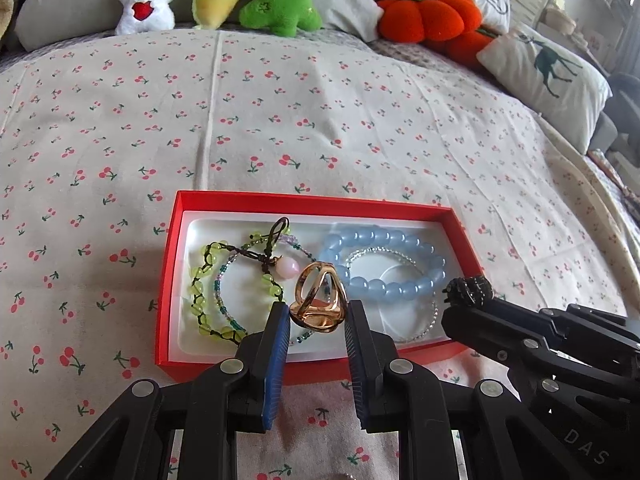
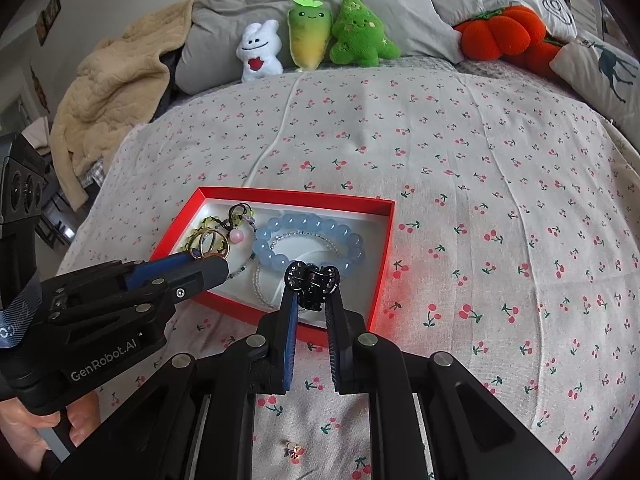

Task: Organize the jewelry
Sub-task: 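Open both tools to drop the gold ring and hair claw in the box, then move both tools back toward the small earrings and silver ring, then pinch a small gold earring with the right tool while the left pinches another, then carry the earrings into the red box and open both tools, then move both tools back toward the remaining earring and silver ring, then pinch the small gold earring with the left tool while the right approaches the silver ring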

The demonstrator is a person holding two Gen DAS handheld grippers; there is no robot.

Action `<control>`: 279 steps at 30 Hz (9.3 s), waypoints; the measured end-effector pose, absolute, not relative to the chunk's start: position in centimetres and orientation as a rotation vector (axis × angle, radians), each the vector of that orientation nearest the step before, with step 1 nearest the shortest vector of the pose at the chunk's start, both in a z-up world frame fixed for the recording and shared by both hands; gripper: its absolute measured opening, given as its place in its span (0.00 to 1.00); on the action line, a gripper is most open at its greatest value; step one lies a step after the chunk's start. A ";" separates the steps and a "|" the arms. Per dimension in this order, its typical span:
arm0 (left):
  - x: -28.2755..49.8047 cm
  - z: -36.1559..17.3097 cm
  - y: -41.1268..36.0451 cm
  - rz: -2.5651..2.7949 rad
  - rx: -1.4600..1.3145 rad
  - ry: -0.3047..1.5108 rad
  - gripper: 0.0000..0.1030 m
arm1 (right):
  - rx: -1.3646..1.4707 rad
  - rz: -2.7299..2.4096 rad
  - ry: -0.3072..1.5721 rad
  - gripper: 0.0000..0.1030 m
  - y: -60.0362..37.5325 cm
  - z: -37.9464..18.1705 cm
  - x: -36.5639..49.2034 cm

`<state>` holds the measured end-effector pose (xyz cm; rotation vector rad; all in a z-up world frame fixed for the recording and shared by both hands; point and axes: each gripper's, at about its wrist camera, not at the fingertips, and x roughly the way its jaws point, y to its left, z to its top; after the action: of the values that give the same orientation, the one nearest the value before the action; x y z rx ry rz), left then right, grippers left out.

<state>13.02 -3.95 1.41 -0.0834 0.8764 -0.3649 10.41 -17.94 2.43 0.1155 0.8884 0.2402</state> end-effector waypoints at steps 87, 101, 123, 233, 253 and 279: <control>3.6 -1.5 0.2 -0.410 0.076 1.012 0.32 | -0.172 0.332 1.038 0.09 -14.2 -2.2 2.7; 4.9 -2.2 -2.0 -0.381 0.114 1.013 0.14 | -0.154 0.324 1.041 0.09 -15.3 -2.0 1.9; 5.8 0.7 1.4 -0.370 -0.118 1.003 0.00 | -0.005 0.310 0.995 0.09 -17.2 1.0 2.8; 5.1 -3.4 -2.0 -0.339 0.138 1.039 0.34 | 0.011 0.061 1.176 0.78 -19.1 -2.1 4.8; 5.6 -2.7 1.6 -0.240 0.049 1.075 0.00 | 0.049 0.150 1.199 0.78 -13.9 -2.1 5.9; 4.6 -2.3 4.3 -0.215 0.002 1.102 0.00 | 0.024 0.175 1.207 0.09 -9.2 -2.4 8.3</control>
<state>4.59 4.29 -2.31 0.0024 1.1021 -0.2150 8.34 -9.20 -2.44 0.0239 1.2069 0.1751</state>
